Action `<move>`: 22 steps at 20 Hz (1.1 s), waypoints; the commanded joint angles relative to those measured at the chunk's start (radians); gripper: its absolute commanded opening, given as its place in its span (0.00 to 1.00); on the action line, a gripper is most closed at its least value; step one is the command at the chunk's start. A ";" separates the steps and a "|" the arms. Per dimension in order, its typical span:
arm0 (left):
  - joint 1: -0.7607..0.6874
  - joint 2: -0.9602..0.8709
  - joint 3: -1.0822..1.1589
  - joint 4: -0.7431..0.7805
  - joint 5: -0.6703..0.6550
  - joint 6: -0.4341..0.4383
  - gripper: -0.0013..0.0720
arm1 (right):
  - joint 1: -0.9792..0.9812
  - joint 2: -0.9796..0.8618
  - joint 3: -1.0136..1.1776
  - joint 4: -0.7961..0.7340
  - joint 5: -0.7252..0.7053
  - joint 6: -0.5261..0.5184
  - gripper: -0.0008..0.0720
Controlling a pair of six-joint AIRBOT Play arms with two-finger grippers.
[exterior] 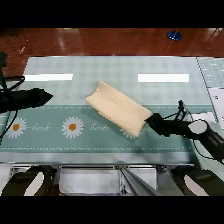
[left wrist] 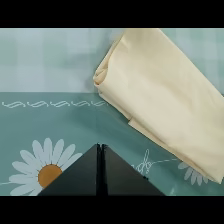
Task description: Fold the shirts.
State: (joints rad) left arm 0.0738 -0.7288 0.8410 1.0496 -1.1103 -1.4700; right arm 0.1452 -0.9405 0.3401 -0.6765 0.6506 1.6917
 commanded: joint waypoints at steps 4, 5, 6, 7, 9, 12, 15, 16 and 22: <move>0.000 0.000 -0.036 -0.002 0.001 0.000 0.04 | 0.096 -0.325 0.142 0.422 0.009 -0.386 0.24; 0.000 0.000 -0.036 -0.002 0.001 0.000 0.04 | 0.102 -0.357 0.198 0.432 0.051 -0.468 0.04; 0.000 0.000 -0.036 -0.003 0.000 0.000 0.04 | 0.101 -0.376 0.265 0.427 0.099 -0.524 0.04; 0.000 0.000 -0.036 -0.002 -0.001 0.000 0.04 | 0.101 -0.378 0.327 0.399 0.128 -0.530 0.04; 0.000 0.000 -0.036 -0.002 -0.001 0.000 0.04 | 0.101 -0.376 0.476 0.339 0.156 -0.530 0.04; 0.000 0.000 -0.036 -0.002 0.000 0.000 0.04 | 0.101 -0.376 0.711 0.299 0.201 -0.520 0.04; 0.000 0.000 -0.036 -0.002 0.000 0.000 0.04 | 0.071 -0.376 0.923 0.203 0.241 -0.430 0.04; 0.000 0.000 -0.036 -0.002 0.000 0.000 0.04 | 0.048 -0.375 0.982 0.165 0.268 -0.390 0.04; 0.001 0.000 -0.036 -0.002 0.043 0.004 0.04 | -0.176 -0.290 1.213 -0.074 0.533 -0.213 0.04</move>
State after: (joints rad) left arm 0.0742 -0.7288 0.8051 1.0473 -1.0988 -1.4700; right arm 0.0635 -1.2736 1.4540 -0.6182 1.0447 1.3869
